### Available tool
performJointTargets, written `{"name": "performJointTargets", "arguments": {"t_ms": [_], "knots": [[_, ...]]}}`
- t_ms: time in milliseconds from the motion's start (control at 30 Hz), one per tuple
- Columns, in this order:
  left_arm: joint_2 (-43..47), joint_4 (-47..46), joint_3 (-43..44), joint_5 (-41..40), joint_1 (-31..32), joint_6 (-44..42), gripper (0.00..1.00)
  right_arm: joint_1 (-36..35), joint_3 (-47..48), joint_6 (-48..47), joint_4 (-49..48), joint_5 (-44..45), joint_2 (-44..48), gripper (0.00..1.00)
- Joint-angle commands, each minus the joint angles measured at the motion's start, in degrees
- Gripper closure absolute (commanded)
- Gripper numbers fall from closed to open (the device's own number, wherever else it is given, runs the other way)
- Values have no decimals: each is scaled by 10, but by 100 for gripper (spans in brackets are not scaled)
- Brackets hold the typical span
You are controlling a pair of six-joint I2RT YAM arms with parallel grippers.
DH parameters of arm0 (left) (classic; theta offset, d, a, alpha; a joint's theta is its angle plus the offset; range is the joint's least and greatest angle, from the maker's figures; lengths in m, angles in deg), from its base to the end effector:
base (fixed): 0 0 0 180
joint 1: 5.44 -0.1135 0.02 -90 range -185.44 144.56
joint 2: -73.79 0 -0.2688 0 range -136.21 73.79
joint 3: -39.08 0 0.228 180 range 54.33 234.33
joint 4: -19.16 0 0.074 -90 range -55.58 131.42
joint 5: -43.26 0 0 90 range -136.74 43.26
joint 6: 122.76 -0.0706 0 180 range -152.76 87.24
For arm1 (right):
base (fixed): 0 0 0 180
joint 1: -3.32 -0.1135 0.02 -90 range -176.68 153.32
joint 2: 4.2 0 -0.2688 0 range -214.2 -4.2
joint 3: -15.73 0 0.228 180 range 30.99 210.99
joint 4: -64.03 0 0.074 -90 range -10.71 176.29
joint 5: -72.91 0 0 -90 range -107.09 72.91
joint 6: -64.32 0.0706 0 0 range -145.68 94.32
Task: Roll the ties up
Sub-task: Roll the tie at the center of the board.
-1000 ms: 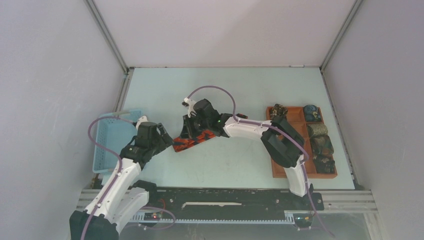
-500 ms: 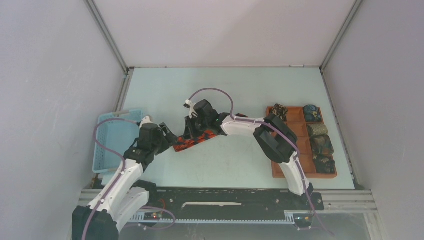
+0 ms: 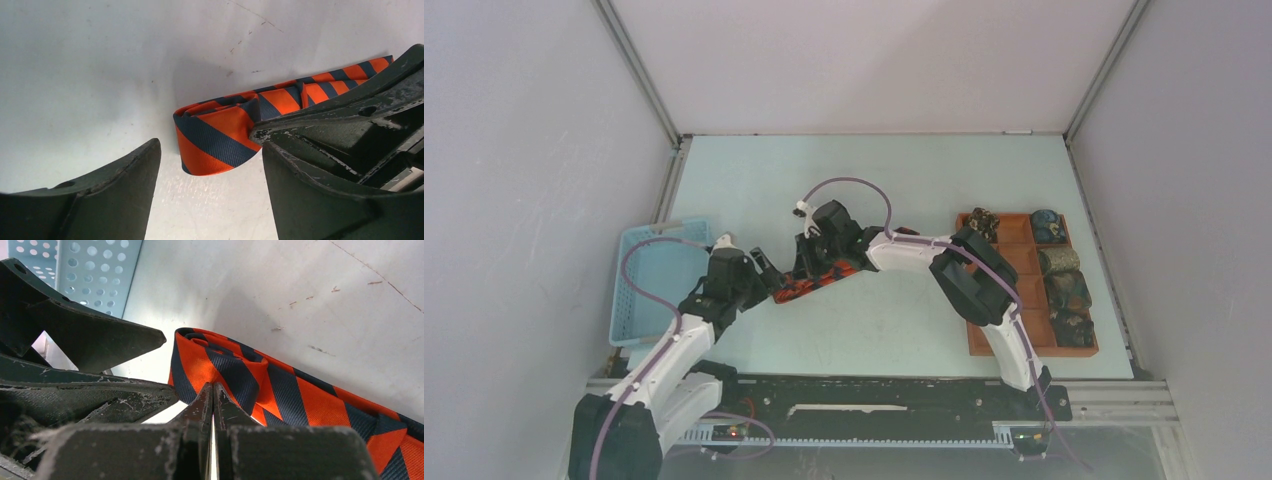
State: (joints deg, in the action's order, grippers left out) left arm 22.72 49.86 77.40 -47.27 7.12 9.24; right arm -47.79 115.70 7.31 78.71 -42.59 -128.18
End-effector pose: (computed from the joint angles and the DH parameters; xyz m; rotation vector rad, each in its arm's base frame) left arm 0.1743 -0.0382 0.1728 -0.6083 2.2967 -0.4586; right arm 0.2815 0.3974 0.1575 -0.6577 2.4105 1.2164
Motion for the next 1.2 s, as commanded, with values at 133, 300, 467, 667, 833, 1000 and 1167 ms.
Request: {"name": "performJointTargets", "arguments": {"t_ms": [133,300,467,667,833,1000,1167], "knots": [[-12,-72,-13,24,-3,3,20,6,-15,9,-16,6,-5,100],[-38,-98,-20,26,-3,10,20,8,-18,12,-20,6,-9,100],[-69,-124,-25,37,-3,16,24,11,-24,13,-24,4,-10,100],[-103,-151,-28,52,-3,20,28,14,-29,15,-30,3,-11,100],[-136,-183,-30,62,-3,24,32,14,-31,16,-31,1,-12,100],[-165,-205,-31,70,-3,26,41,16,-33,15,-34,0,-11,100],[-175,-210,-29,78,-3,23,55,16,-33,16,-35,-1,-8,100]]}}
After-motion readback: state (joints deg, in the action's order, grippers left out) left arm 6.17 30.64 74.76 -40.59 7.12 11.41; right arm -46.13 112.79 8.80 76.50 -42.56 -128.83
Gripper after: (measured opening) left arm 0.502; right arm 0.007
